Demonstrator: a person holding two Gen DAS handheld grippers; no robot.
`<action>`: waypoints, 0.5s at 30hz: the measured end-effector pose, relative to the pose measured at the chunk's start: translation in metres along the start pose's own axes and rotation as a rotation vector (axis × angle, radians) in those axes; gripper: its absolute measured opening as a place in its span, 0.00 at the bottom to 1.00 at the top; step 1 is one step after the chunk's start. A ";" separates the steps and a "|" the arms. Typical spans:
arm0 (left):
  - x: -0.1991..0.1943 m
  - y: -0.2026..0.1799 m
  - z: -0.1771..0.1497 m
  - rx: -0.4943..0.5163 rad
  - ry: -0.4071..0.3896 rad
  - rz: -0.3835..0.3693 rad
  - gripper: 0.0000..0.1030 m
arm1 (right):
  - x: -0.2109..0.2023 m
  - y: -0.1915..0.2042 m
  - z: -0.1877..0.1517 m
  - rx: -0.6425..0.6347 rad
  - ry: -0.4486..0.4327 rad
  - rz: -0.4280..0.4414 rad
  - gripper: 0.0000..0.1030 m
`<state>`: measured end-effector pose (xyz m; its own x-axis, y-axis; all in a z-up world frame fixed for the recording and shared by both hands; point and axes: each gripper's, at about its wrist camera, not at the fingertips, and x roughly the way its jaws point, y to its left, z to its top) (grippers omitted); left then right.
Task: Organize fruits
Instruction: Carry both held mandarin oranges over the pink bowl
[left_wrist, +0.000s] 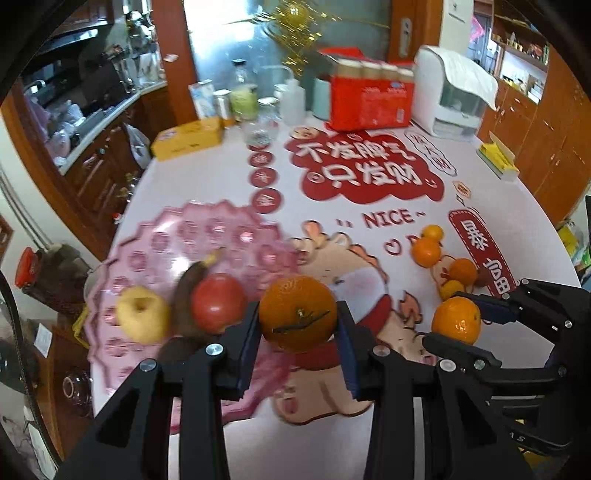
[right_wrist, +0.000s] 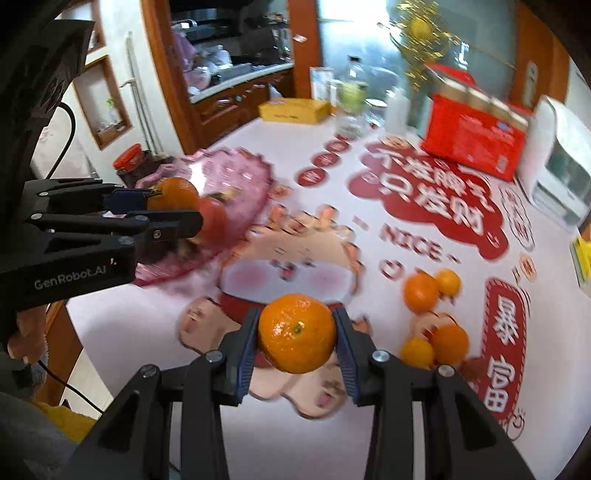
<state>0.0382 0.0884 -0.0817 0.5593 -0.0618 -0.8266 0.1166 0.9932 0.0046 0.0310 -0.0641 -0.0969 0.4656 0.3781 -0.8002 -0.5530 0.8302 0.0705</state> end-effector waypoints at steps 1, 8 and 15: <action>-0.005 0.008 -0.001 -0.005 -0.006 0.005 0.36 | -0.002 0.011 0.005 -0.013 -0.009 0.007 0.38; -0.026 0.054 -0.008 -0.037 -0.026 0.023 0.36 | -0.010 0.060 0.027 -0.069 -0.048 0.041 0.38; -0.036 0.091 -0.016 -0.050 -0.035 0.033 0.36 | -0.007 0.094 0.040 -0.085 -0.062 0.058 0.38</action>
<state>0.0158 0.1826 -0.0609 0.5906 -0.0313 -0.8063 0.0565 0.9984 0.0027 0.0034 0.0275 -0.0611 0.4712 0.4513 -0.7578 -0.6357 0.7693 0.0629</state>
